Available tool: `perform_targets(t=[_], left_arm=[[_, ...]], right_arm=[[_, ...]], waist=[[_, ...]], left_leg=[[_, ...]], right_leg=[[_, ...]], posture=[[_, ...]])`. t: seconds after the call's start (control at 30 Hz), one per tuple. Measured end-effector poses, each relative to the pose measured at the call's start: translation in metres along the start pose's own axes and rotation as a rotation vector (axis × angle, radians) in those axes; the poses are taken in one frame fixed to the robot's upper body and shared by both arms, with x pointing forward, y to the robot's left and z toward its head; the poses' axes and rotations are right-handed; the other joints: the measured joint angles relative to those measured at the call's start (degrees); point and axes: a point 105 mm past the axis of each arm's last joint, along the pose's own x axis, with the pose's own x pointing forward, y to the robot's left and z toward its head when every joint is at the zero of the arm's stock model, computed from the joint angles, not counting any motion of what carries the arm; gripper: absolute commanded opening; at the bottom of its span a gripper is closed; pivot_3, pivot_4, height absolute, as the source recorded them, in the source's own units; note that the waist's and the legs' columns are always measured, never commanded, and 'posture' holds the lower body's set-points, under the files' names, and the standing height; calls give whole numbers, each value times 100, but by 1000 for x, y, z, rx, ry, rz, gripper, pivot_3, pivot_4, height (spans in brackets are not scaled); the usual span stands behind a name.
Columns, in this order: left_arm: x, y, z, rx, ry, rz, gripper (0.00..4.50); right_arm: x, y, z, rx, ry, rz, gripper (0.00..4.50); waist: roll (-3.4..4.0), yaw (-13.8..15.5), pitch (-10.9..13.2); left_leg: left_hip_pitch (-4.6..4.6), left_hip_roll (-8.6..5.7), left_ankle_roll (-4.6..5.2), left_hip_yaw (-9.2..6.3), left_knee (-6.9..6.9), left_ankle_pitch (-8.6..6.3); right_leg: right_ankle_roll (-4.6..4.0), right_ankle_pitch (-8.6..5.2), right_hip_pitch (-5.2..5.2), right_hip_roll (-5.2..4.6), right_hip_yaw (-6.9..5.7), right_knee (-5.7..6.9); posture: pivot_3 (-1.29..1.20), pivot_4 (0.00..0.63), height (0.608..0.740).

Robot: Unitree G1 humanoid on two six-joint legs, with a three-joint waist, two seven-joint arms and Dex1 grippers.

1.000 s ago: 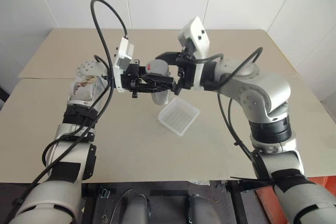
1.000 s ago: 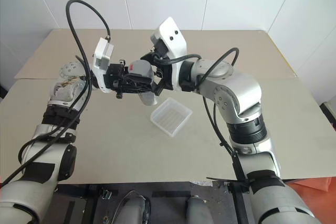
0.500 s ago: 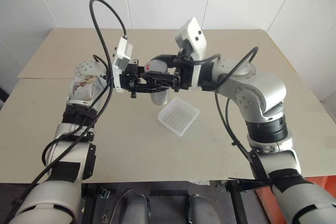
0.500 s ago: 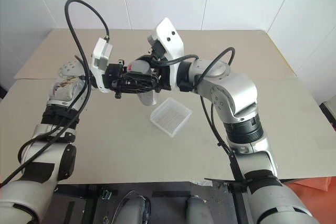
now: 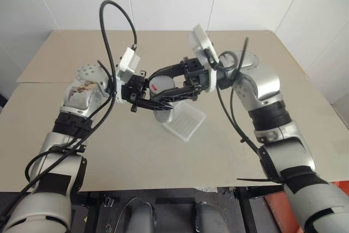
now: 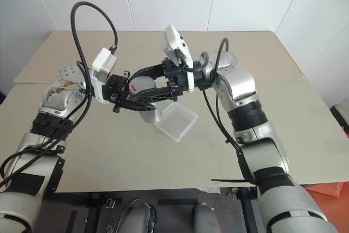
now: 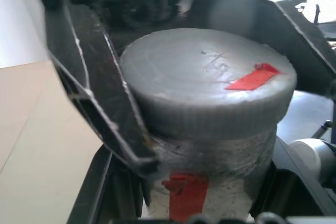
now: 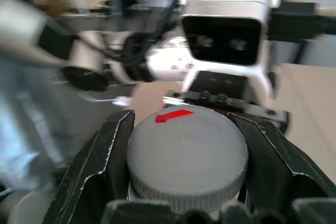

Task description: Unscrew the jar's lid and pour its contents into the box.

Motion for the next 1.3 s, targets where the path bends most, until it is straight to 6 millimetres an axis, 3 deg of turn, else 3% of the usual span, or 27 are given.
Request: perform_targets(t=[0.3,0.47,0.57,0.73,0.83,1.07,1.3], left_arm=[[-6,-5,-6,-27,2,7,2014],[-11,-4,-5,-27,3,26,2014],[-15,-1,-3,-18,-8,48,2014],[-33,10,-4,-16,-15,172,2014],[-34,15,-10,-29,-20,205,2014],[-38,27,-16,-58,-25,259,2014],[-33,29,-15,-45,-23,232,2014]], right_arm=[[10,-7,-6,-5,-13,79,2763],[8,-13,-4,-36,1,24,4327],[-4,-17,1,-63,-2,-65,4327],[-45,-16,10,-74,-57,-352,4327],[-49,-5,16,-65,-93,-441,4327],[-23,11,33,-40,-87,-500,4327],[10,-6,13,-44,48,-560,4327]], waist=[[4,-26,4],[5,-7,4],[5,36,4],[4,57,4],[5,46,4],[5,-6,4],[5,16,4]], left_leg=[[0,1,-1,0,2,1],[-2,1,-1,-1,2,1],[-3,0,-2,-3,3,1],[-3,0,-2,-2,2,1],[-5,0,-2,-1,1,1],[2,-1,-1,-2,3,1],[-8,-2,-1,-2,4,1]], right_leg=[[0,0,-2,0,1,4],[0,0,-3,0,0,6],[0,0,-2,0,-2,4],[0,0,-2,-2,-3,3],[0,0,-5,-1,-2,4],[0,0,-2,-1,0,4],[0,0,-6,-1,-1,5]], posture=[[0,150,740],[0,150,740],[0,150,740],[0,150,740],[0,150,740],[0,150,740],[0,150,740]])
